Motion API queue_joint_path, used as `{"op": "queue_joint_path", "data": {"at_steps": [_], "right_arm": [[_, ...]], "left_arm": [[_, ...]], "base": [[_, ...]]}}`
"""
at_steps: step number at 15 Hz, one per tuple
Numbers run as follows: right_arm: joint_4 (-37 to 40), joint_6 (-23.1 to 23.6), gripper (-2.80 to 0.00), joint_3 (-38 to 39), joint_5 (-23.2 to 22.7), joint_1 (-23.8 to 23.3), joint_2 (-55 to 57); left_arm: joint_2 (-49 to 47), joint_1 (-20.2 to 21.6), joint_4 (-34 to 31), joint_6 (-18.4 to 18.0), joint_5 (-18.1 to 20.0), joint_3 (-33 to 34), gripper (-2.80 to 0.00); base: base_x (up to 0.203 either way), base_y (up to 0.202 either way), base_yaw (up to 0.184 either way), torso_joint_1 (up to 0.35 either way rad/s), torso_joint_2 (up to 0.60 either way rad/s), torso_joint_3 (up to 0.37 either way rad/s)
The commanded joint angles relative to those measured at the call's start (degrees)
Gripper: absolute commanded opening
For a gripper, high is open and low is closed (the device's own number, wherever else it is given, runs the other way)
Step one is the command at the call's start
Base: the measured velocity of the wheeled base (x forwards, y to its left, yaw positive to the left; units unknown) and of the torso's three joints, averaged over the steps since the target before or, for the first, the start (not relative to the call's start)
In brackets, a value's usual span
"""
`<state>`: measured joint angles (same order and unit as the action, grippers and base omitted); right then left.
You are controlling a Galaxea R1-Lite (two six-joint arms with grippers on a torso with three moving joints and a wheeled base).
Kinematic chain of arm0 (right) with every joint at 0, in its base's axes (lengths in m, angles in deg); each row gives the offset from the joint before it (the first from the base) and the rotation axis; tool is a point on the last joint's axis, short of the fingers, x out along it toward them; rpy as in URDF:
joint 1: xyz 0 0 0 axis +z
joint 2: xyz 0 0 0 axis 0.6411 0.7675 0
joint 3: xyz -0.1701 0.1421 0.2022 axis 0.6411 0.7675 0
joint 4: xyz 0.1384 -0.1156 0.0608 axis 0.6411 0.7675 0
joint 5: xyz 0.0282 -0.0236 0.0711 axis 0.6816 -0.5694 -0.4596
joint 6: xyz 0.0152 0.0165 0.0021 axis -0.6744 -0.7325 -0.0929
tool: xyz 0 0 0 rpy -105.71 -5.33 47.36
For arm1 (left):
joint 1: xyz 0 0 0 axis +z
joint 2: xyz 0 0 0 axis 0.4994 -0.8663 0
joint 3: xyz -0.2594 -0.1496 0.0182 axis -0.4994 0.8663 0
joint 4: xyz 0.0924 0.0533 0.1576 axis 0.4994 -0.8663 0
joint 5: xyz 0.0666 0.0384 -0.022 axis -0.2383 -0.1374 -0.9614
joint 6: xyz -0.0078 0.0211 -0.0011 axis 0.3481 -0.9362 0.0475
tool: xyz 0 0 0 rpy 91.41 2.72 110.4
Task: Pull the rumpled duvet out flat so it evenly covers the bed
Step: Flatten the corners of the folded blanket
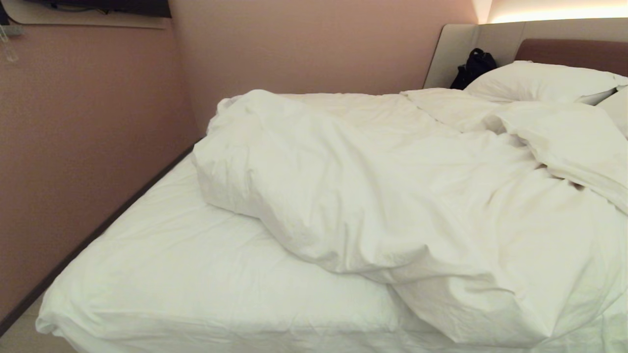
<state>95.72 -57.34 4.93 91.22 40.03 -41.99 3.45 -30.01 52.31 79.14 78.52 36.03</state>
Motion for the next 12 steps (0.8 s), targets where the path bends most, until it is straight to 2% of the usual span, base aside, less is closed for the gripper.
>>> {"op": "queue_joint_path", "data": {"at_steps": [1, 5, 7, 12], "right_arm": [[-11.51, 8.96, -2.8, 5.15, -4.87, 0.02, -0.34], [-27.05, 16.96, -2.8, 21.2, -6.68, 0.02, -0.34], [-28.38, 17.56, -2.8, 24.12, -8.21, 0.02, -0.38], [-28.66, 17.04, -2.8, 26.85, -8.19, 0.02, -0.38]], "left_arm": [[0.02, -0.03, 0.1, 0.04, -0.05, 0.0, -2.8], [0.02, 0.05, 0.08, 0.04, -0.05, 0.0, -2.8], [0.02, 0.05, 0.08, 0.04, -0.05, 0.0, -2.8], [0.02, 0.05, 0.08, 0.04, -0.05, 0.0, -2.8]], "base": [[0.0, 0.0, 0.0, 0.0, 0.0, 0.0], [0.0, 0.0, 0.0, 0.0, 0.0, 0.0], [0.0, 0.0, 0.0, 0.0, 0.0, 0.0], [0.0, 0.0, 0.0, 0.0, 0.0, 0.0]]}}
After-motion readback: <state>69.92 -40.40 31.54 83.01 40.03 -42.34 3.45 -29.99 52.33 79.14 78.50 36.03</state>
